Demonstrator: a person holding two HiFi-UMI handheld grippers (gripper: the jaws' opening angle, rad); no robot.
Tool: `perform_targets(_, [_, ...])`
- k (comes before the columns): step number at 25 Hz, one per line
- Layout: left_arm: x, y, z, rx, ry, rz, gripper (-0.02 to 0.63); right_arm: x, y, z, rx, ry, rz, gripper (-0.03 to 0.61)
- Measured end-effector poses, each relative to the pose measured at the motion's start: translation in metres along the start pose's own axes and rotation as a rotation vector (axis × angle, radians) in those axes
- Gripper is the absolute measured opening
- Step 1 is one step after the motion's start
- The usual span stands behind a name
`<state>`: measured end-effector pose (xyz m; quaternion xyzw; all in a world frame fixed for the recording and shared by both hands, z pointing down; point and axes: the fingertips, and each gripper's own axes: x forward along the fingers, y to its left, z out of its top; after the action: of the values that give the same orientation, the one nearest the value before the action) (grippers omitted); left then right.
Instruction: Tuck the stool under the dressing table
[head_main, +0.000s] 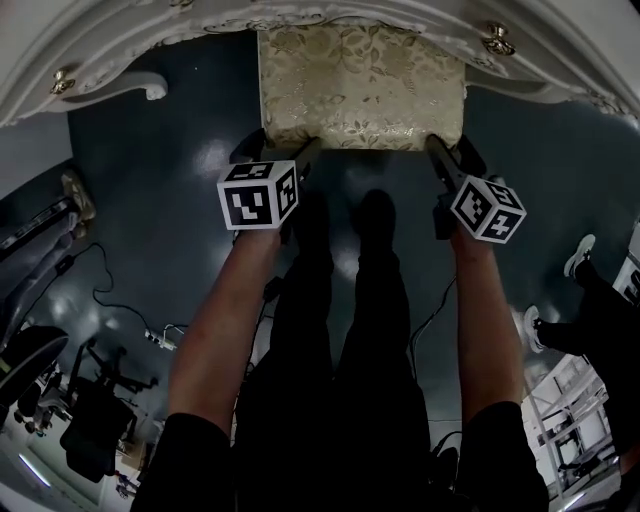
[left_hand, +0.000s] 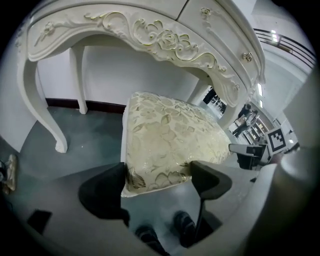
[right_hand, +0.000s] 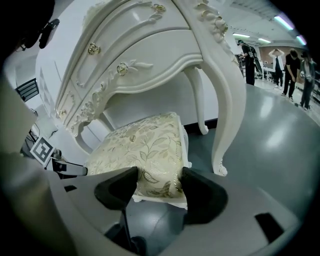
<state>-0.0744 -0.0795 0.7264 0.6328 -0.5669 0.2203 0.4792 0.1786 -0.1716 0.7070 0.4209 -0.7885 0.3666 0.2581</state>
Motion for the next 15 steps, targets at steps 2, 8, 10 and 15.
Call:
perform_targets(2, [0.005,0.005,0.011,0.019,-0.010,0.008,0.415,0.007,0.001,0.005,0.001,-0.014,0.000,0.301])
perform_targets(8, [0.021,0.017,0.045,0.057,-0.019,-0.001,0.414,0.025,0.002,0.023,0.012,-0.049,0.000,0.301])
perform_targets(10, [0.026,0.021,0.055,0.065,-0.036,0.002,0.415,0.032,0.002,0.030,0.011,-0.072,0.002,0.301])
perform_targets(15, [0.042,0.025,0.095,0.082,-0.119,0.001,0.414,0.051,-0.005,0.062,0.001,-0.157,0.013,0.301])
